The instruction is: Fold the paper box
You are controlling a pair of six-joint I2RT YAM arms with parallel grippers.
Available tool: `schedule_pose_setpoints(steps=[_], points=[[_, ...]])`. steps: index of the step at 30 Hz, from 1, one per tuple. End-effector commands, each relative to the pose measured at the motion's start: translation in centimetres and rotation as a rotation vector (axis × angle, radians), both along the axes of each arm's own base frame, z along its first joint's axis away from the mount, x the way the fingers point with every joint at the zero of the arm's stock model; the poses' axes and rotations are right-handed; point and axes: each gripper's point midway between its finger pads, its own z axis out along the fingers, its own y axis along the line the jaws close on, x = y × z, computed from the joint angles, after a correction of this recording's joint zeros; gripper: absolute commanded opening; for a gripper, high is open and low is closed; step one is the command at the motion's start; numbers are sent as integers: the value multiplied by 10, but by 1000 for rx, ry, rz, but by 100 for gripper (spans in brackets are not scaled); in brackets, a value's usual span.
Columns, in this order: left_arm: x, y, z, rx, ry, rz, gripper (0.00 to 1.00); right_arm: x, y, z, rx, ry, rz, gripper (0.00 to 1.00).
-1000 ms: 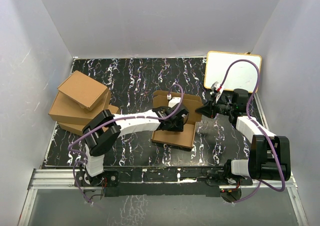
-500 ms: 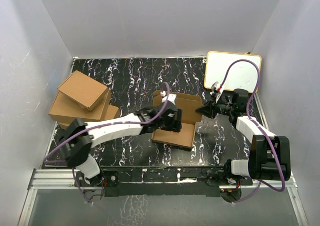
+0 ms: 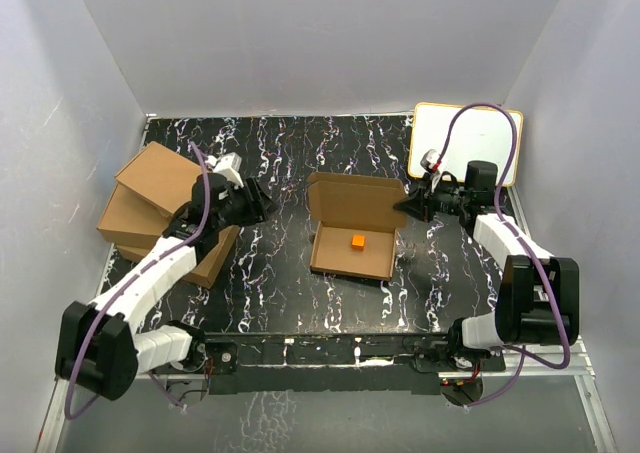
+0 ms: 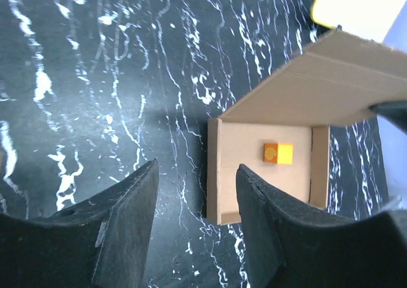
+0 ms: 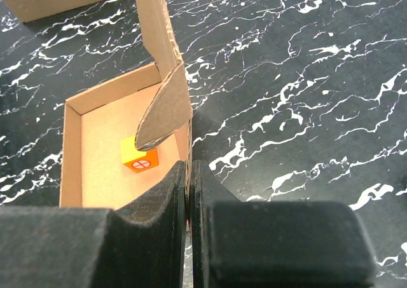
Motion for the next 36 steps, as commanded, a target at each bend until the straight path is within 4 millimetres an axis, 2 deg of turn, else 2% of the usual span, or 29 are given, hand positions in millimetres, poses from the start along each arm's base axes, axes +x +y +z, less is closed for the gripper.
schedule_pose_setpoints(steps=[1, 2, 6, 9, 12, 14, 17, 27, 28, 32, 36], points=[[0, -39, 12, -72, -159, -311, 51, 15, 7, 14, -42, -117, 72, 8], [3, -47, 22, -87, -252, -370, 52, 14, 8, 11, -44, -107, 86, 8], [18, -47, 21, -8, -427, -404, 66, 17, 12, 10, -50, -109, 123, 8], [26, -51, 15, 24, -483, -440, 73, 18, 14, 9, -48, -101, 141, 8], [36, -57, 6, 26, -469, -461, 72, 20, 15, 12, -47, -112, 153, 8], [42, -64, 0, 10, -437, -479, 68, 21, 16, 13, -47, -113, 157, 8], [48, -74, -8, -50, -379, -489, 57, 21, 17, 12, -48, -111, 160, 8], [55, -90, -17, -102, -335, -483, 45, 22, 19, 10, -52, -107, 160, 8], [56, -91, -18, -102, -331, -486, 38, 22, 19, 10, -53, -105, 159, 8], [56, -94, -21, -91, -305, -501, 26, 23, 18, 10, -55, -103, 155, 8], [56, -95, -19, -80, -308, -513, 0, 26, 17, 12, -60, -101, 143, 10]])
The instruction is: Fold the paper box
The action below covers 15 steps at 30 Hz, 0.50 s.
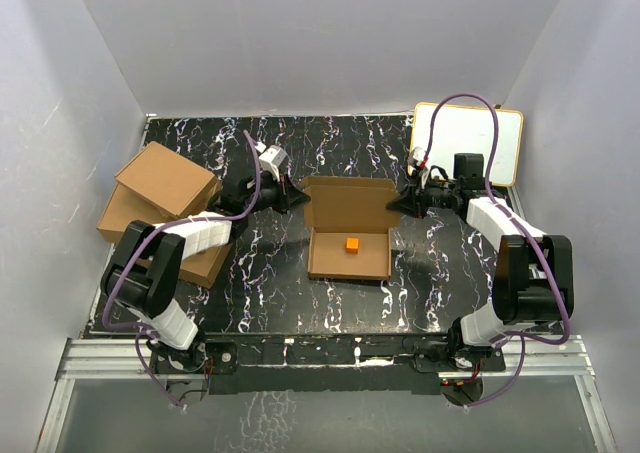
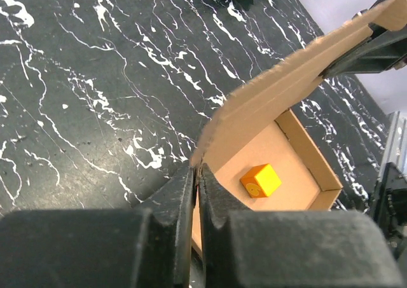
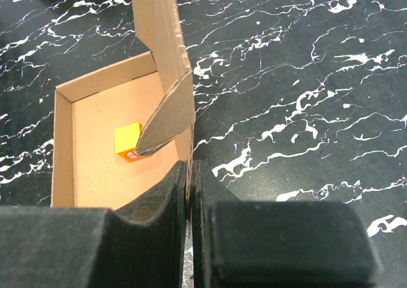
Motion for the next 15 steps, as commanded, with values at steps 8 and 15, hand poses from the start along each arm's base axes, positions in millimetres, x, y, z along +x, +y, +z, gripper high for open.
schedule_pose_setpoints(steps=[8, 15], points=[[2, 0, 25, 50, -126, 8, 0, 22, -7, 34, -60, -90, -52, 42], [-1, -1, 26, 72, -148, -7, 0, 31, -11, 39, -81, -76, -68, 45]])
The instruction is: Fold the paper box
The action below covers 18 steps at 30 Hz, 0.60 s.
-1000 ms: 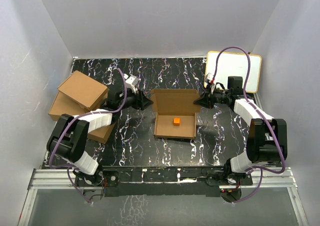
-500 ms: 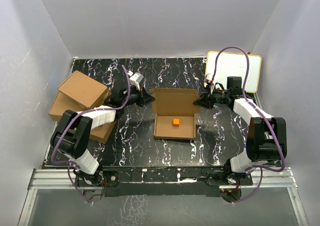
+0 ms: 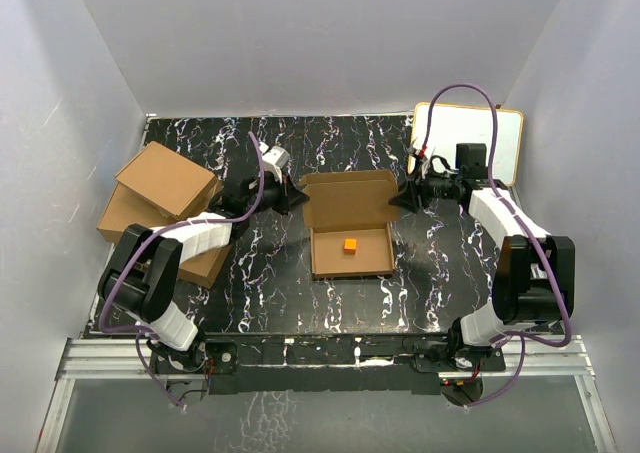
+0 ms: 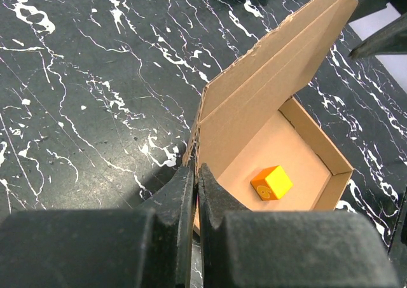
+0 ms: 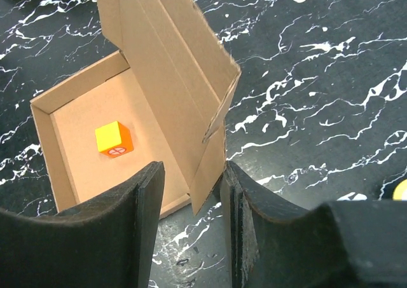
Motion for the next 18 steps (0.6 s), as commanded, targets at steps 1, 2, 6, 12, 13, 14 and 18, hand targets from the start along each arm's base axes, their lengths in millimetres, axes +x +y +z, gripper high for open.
schedule_pose_setpoints(steps=[1, 2, 6, 12, 13, 14, 18], points=[[-1, 0, 26, 2, -87, -11, 0, 16, 0, 30, -11, -85, 12, 45], [-1, 0, 26, 3, -88, -14, 0, 18, 0, 31, -11, -81, 17, 45], [-1, -1, 26, 7, -87, -18, 0, 23, 3, 32, -16, -65, 45, 29], [1, 0, 27, 11, -79, -4, 0, 24, 1, 30, -62, -74, 53, 14], [1, 0, 28, 9, -78, -1, 0, 23, 1, 30, -64, -74, 52, 13], [1, 0, 28, 8, -75, 1, 0, 23, 1, 30, -67, -78, 51, 13], [1, 0, 28, 8, -70, 5, 0, 22, 2, 28, -67, -79, 53, 23]])
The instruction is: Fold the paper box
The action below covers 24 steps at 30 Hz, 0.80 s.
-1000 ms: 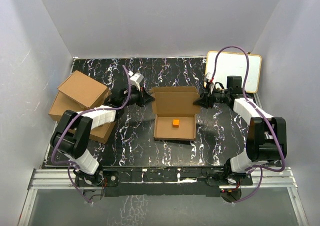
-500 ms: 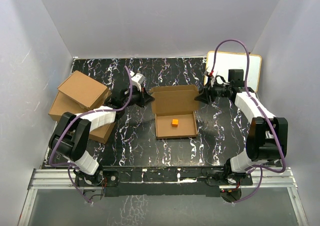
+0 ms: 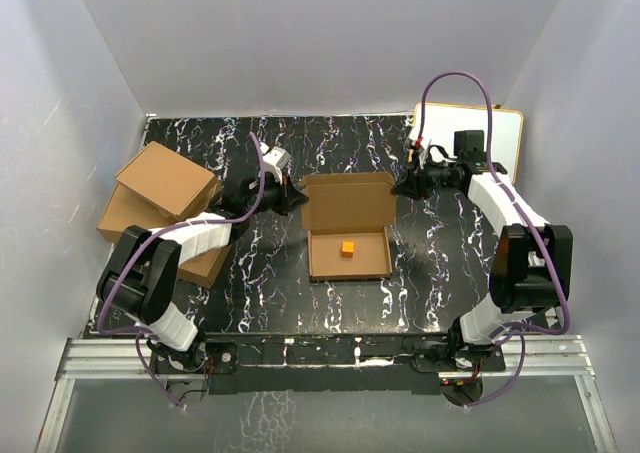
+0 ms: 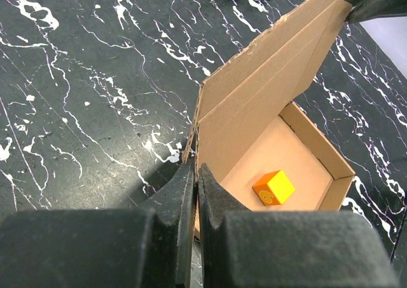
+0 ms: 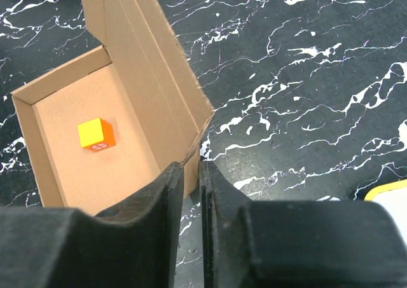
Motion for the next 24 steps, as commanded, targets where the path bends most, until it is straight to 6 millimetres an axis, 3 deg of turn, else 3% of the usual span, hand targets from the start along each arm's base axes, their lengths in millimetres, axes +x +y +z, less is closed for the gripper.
schedule_pose_setpoints(steps=[1, 4, 10, 20, 24], points=[[2, -2, 28, -19, -56, 5, 0, 4, 4, 15, -6, -71, 24, 25], [1, -3, 28, -20, -58, 3, 0, 5, 6, 12, -6, -65, 25, 31], [1, -3, 28, -18, -61, 1, 0, 7, 6, 3, -10, -44, 19, 29], [2, -3, 30, -27, -57, 7, 0, 8, 7, -4, 5, -14, 18, 8], [4, -4, 37, -57, -32, 39, 0, 8, 8, 3, 17, -22, 6, 8]])
